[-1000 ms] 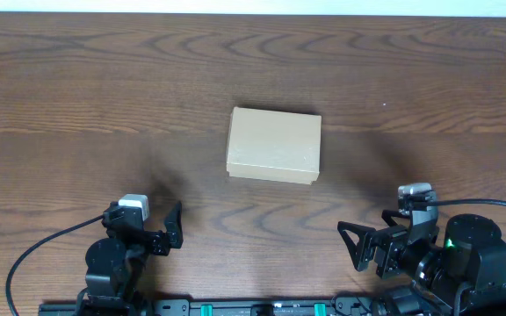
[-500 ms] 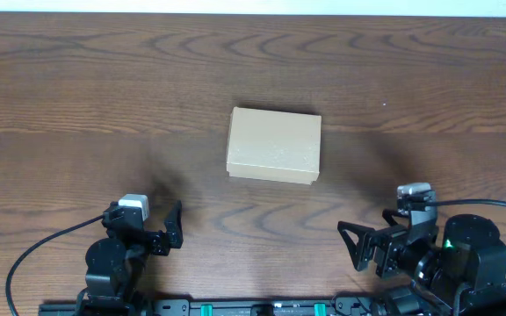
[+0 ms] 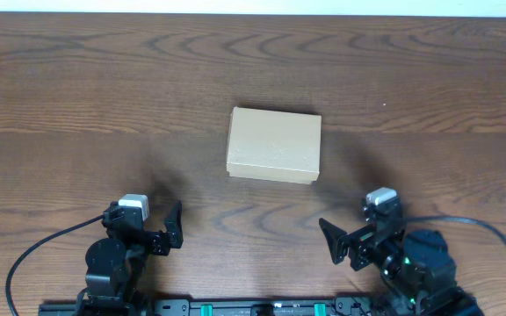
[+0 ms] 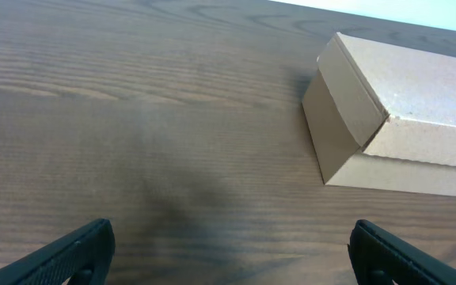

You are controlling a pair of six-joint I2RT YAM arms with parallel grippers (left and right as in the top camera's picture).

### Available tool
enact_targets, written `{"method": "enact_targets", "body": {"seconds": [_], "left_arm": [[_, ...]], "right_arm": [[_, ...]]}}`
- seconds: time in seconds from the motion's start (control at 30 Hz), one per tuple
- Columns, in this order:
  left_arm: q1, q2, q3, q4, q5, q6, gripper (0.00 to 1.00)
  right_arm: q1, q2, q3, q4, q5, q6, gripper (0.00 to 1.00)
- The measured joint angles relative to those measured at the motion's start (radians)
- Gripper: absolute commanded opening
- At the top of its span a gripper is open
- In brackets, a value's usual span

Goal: Pack container

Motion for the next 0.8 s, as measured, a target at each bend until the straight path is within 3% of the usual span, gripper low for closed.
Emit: {"method": "enact_targets", "body": {"seconds": [0.4, 0.8], "left_arm": [[0.0, 0.0, 0.0, 0.0, 0.0, 0.0, 0.95], [0.0, 0.0, 0.0, 0.0, 0.0, 0.0, 0.95]], "right_arm": [[0.005, -0.173, -0.256, 0.08, 0.0, -0.017, 0.99], [0.005, -0.233, -0.294, 0.065, 0.001, -0.017, 0.99]]}}
